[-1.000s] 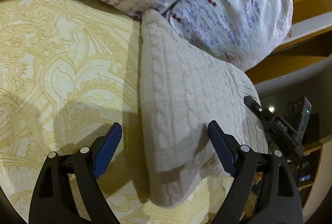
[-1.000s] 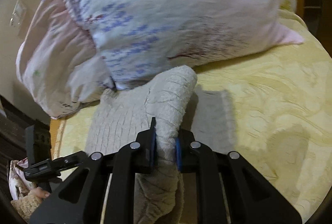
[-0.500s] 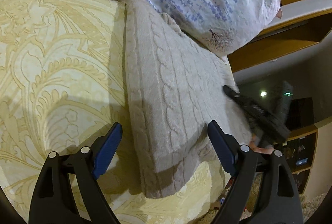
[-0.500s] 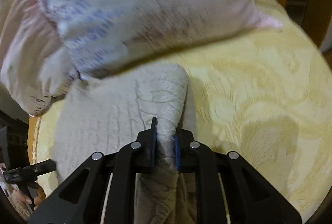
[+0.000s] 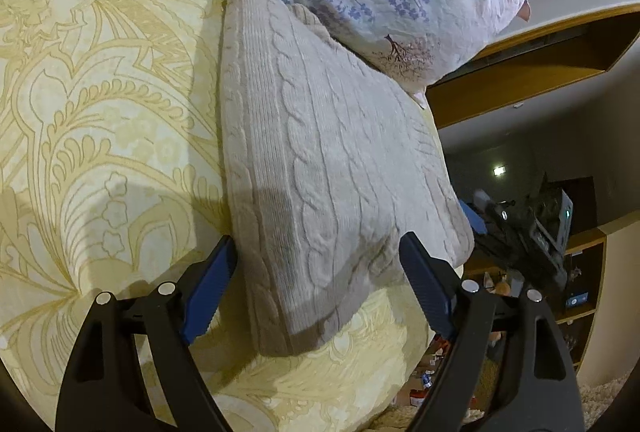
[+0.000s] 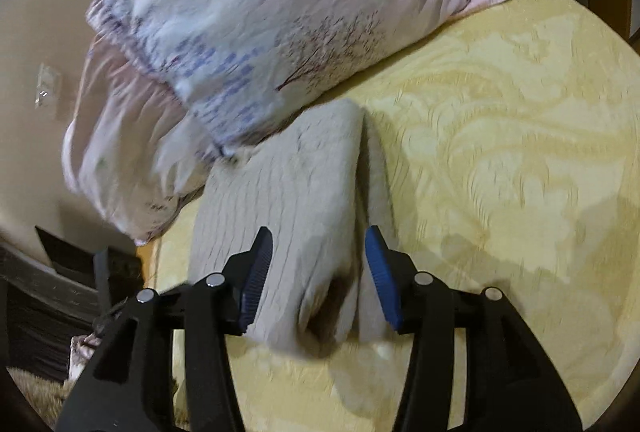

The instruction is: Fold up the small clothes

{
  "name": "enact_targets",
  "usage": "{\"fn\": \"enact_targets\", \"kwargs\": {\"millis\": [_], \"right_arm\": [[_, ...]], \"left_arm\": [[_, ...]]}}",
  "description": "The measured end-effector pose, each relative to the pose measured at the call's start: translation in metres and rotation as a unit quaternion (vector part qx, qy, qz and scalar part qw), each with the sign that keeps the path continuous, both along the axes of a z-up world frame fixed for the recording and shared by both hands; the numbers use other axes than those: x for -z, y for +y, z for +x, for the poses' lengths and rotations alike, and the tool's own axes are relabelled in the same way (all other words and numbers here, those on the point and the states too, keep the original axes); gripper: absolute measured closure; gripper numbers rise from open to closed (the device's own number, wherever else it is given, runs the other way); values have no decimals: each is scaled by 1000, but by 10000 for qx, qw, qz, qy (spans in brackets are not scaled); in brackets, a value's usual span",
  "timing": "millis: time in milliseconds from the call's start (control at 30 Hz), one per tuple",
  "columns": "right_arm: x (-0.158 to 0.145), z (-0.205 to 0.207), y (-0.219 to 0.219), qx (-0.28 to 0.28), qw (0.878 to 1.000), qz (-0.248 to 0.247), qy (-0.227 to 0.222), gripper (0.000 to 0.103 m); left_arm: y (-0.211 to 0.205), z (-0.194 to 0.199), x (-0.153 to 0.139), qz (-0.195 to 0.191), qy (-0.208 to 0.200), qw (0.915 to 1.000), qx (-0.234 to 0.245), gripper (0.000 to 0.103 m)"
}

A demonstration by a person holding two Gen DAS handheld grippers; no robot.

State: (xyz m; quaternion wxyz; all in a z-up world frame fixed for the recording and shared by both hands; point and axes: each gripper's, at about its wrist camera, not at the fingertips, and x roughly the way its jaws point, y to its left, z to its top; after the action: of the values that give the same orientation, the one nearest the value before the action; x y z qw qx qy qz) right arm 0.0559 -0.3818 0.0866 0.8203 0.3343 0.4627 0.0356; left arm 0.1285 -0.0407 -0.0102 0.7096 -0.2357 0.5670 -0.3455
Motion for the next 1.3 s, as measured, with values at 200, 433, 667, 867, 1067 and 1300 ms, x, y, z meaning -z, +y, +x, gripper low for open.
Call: {"fn": "enact_targets", "kwargs": {"millis": [200, 433, 667, 867, 1067, 1300], "right_arm": [[8, -11, 23, -222, 9995, -119, 189, 93], [0, -27, 23, 11, 9963, -854, 44, 96], [35, -24, 26, -148, 9916, -1082, 685, 93], [9, -5, -5, 142, 9978, -607, 231, 45], [18, 59, -33, 447, 9989, -14, 128, 45], [49, 115, -34, 298, 9982, 259, 457, 51]], "left_arm": [[-5, -4, 1, 81, 1, 9999, 70, 19], [-12, -6, 1, 144, -48, 9997, 180, 19], [-16, -5, 1, 230, -80, 9993, 286, 19], [3, 18, -16, -48, -274, 9995, -180, 19], [3, 61, -14, 83, -149, 9983, -564, 25], [1, 106, -8, 30, 136, 9951, -979, 35]]}}
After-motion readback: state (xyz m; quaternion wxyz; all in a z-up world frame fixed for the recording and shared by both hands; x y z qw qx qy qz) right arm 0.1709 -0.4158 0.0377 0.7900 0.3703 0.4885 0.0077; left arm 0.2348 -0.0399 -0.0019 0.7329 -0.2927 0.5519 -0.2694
